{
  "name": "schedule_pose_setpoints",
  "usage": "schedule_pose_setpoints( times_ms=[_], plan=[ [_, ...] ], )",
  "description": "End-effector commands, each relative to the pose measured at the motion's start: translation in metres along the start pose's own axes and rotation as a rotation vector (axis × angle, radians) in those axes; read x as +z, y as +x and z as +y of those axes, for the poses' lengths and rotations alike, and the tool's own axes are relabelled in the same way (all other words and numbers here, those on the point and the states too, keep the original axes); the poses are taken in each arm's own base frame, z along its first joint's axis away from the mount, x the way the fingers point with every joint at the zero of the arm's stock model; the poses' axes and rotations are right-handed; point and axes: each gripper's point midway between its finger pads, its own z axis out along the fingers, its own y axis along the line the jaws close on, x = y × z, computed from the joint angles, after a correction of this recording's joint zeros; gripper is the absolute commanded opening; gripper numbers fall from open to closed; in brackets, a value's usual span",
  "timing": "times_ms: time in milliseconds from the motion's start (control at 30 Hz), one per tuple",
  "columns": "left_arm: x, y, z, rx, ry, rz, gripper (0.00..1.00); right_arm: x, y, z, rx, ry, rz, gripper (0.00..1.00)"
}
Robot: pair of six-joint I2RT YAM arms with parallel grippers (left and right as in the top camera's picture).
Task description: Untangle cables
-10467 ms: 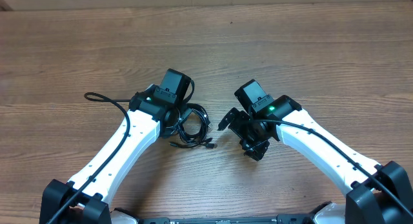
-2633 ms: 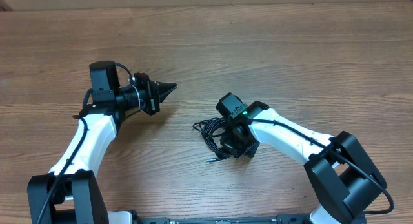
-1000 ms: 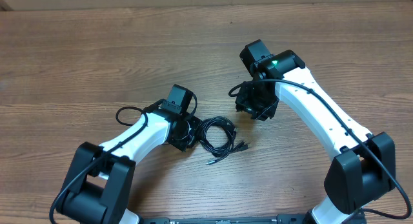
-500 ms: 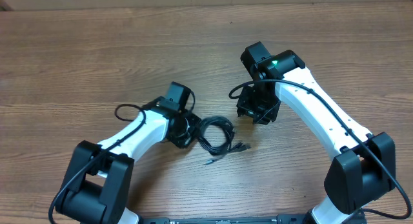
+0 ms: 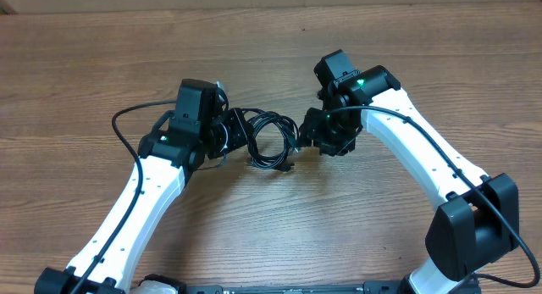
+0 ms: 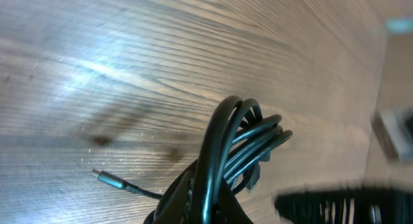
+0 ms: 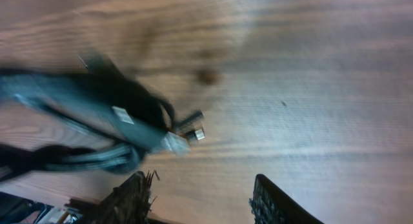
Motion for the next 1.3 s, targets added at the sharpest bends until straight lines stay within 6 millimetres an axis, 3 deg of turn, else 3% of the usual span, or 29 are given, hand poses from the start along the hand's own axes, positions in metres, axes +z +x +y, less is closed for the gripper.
schedule_pose_setpoints(
  times_ms=[0, 200, 333, 467, 567, 733, 867, 1033, 1067, 1200, 1267],
  plan=[
    [-0.015, 0.002, -0.024, 0.232, 0.095, 0.002, 0.04, -0.018, -0.008, 0.018, -0.066, -0.072, -0.063, 0.50],
    [-0.017, 0.001, -0.025, 0.288, 0.100, -0.005, 0.04, -0.020, -0.016, 0.028, -0.255, -0.115, -0.103, 0.51],
    [-0.019, 0.004, -0.029, 0.347, 0.136, 0.010, 0.04, -0.025, 0.002, 0.053, -0.579, -0.271, -0.057, 0.53],
    [-0.028, 0.005, -0.035, 0.364, 0.242, 0.049, 0.04, -0.030, 0.020, 0.066, -0.848, -0.389, -0.042, 0.64],
    [-0.039, 0.003, -0.037, 0.372, 0.333, 0.070, 0.04, -0.031, 0.017, 0.067, -0.927, -0.390, -0.067, 0.65],
    [-0.053, -0.007, -0.022, 0.339, 0.375, 0.068, 0.04, -0.036, 0.004, 0.062, -0.934, -0.389, -0.111, 0.66],
    [-0.070, -0.005, -0.032, 0.369, 0.513, 0.083, 0.04, -0.042, -0.012, 0.057, -0.922, -0.395, -0.161, 0.66],
    [-0.075, -0.002, -0.038, 0.374, 0.566, 0.096, 0.04, -0.065, 0.000, 0.075, -1.104, -0.629, -0.214, 0.80],
    [-0.077, -0.001, -0.039, 0.374, 0.581, 0.102, 0.04, -0.068, 0.002, 0.077, -1.131, -0.664, -0.223, 0.79],
    [-0.083, 0.004, -0.047, 0.389, 0.642, 0.120, 0.04, -0.078, 0.010, 0.086, -1.185, -0.770, -0.242, 0.58],
    [-0.086, 0.006, -0.050, 0.400, 0.672, 0.125, 0.04, -0.082, 0.014, 0.090, -1.182, -0.813, -0.240, 0.54]
  ],
)
